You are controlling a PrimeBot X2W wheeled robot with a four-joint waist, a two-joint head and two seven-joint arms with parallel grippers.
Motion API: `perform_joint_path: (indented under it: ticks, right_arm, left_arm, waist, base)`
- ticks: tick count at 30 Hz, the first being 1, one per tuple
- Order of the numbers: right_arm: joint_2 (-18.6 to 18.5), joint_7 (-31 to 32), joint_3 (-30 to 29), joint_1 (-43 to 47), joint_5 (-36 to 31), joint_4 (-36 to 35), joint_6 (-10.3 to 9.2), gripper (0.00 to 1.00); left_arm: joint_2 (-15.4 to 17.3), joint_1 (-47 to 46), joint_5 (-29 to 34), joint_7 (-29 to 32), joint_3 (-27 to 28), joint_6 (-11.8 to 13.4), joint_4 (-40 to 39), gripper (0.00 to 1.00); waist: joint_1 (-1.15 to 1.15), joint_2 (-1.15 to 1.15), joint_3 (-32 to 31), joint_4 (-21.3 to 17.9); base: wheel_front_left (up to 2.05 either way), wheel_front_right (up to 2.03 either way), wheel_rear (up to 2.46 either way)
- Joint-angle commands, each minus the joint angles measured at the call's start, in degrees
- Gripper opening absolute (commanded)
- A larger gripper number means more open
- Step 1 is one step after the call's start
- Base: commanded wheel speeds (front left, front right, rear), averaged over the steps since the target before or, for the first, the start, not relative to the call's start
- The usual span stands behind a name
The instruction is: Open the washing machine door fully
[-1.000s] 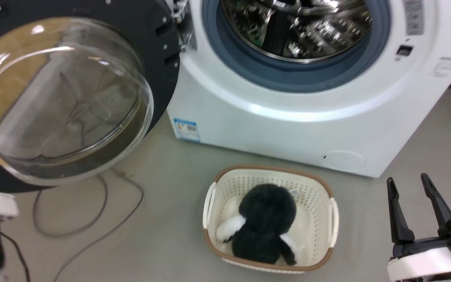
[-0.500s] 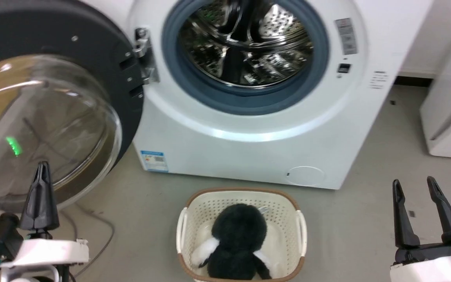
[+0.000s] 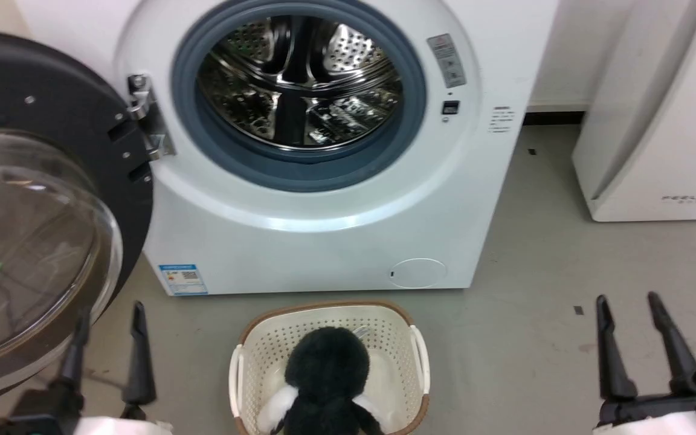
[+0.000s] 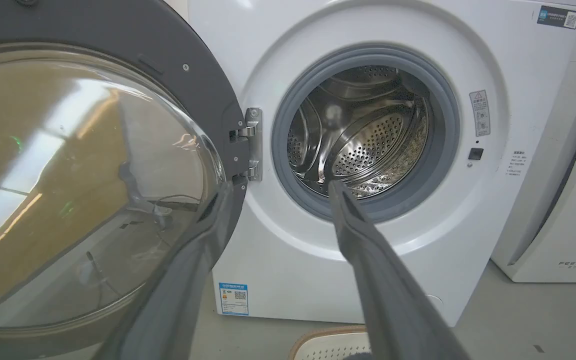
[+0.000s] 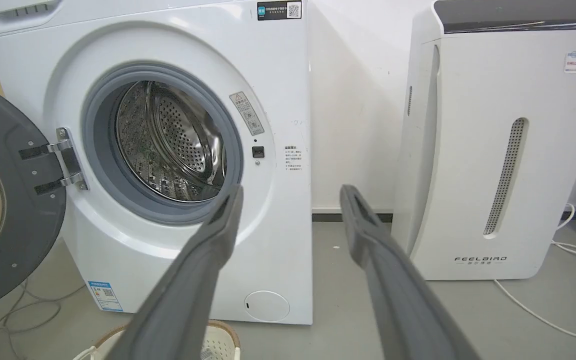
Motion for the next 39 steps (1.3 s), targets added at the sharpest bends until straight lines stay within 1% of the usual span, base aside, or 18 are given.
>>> perform_joint_path:
  ticks: [1, 6, 8, 9, 39]
  right_arm:
    - [0.2, -0.2, 0.5, 1.1, 0.8, 0.1, 0.05, 1.0]
    - [0.2, -0.2, 0.3, 2.1, 1.9, 0.2, 0.05, 1.0]
    - [0.2, -0.2, 0.5, 2.2, 2.0, 0.3, 0.05, 1.0]
    - [0.2, -0.2, 0.5, 2.3, 2.1, 0.4, 0.05, 0.0]
    - [0.0, 3.7, 1.7, 0.0, -0.2, 1.1, 0.01, 0.0]
  left_arm:
    - [-0.3, 1.6, 0.1, -0.3, -0.9, -0.2, 0.4, 1.0]
    - [-0.5, 3.0, -2.2, -0.3, -4.1, -0.2, 0.9, 1.0]
    - [-0.5, 3.3, -3.0, -0.3, -4.1, -0.2, 1.2, 1.0]
    - [-0.5, 3.4, -3.4, -0.3, -4.1, -0.2, 1.3, 0.0]
    - [-0.7, 1.2, -0.8, 3.8, -6.1, 1.9, 1.3, 0.0]
  waist:
    - [0.0, 0.0, -0.2, -0.9]
    - [0.0, 0.0, -0.4, -1.6]
    - [0.0, 0.0, -0.5, -1.9]
    - [0.0, 0.0, -0.5, -2.0]
    - [0.0, 0.0, -0.4, -1.2]
  base:
    - [0.0, 0.0, 0.0]
    - [0.0, 0.0, 0.0]
    - [0.0, 0.0, 0.0]
    - [0.0, 0.0, 0.0]
    - [0.0, 0.0, 0.0]
